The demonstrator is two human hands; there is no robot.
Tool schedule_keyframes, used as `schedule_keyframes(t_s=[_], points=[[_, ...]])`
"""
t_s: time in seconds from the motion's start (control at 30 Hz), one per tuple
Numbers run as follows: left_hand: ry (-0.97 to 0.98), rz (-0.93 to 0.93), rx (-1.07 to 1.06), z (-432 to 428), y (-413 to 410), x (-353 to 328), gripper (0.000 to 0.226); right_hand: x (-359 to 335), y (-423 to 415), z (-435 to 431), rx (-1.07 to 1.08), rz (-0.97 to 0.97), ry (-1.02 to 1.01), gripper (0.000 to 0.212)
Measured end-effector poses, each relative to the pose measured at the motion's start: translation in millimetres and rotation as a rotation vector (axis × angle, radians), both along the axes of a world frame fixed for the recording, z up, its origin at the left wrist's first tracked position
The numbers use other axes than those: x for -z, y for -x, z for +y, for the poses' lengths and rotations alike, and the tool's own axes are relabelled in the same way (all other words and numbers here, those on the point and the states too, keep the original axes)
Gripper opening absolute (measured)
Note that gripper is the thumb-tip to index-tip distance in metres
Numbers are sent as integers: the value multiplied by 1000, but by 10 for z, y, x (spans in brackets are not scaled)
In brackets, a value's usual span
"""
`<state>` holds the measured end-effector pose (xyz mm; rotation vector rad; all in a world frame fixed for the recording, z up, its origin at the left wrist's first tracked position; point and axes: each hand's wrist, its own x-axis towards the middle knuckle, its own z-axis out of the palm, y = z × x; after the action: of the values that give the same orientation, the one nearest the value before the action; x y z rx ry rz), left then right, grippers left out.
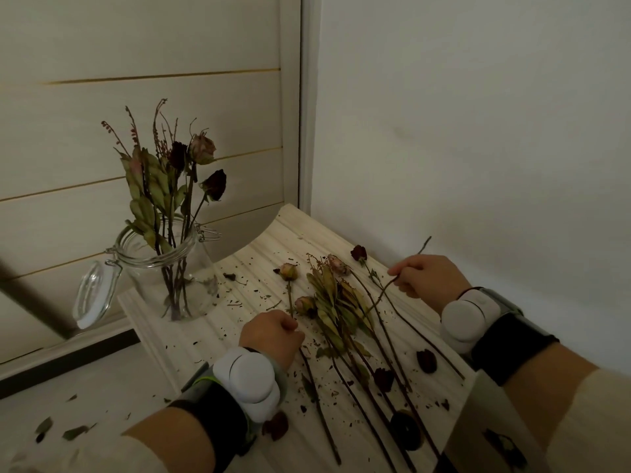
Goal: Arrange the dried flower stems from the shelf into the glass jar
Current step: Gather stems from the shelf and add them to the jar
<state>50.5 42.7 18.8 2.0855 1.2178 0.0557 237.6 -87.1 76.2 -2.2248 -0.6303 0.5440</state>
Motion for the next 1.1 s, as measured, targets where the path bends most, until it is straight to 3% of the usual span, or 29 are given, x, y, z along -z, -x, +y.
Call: schedule_keyframes(t_s=[0.27, 0.47, 0.83, 0.97, 1.1], points=[[-1, -37, 16, 79, 107, -161, 23, -253, 215, 243, -124, -251, -12, 5], [-117, -115, 25, 304, 210, -523, 24, -571, 425, 503, -131, -394, -113, 23], [-465, -268, -71, 867, 668, -1256, 26, -1285, 929, 1156, -143, -205, -495, 12], [-509, -201, -152, 1124, 895, -1284, 48, -1495, 1124, 1361, -169, -179, -583, 13], [-426, -68, -173, 1353, 1031, -1160, 91, -1559, 1260, 1575, -176, -142, -615, 8]])
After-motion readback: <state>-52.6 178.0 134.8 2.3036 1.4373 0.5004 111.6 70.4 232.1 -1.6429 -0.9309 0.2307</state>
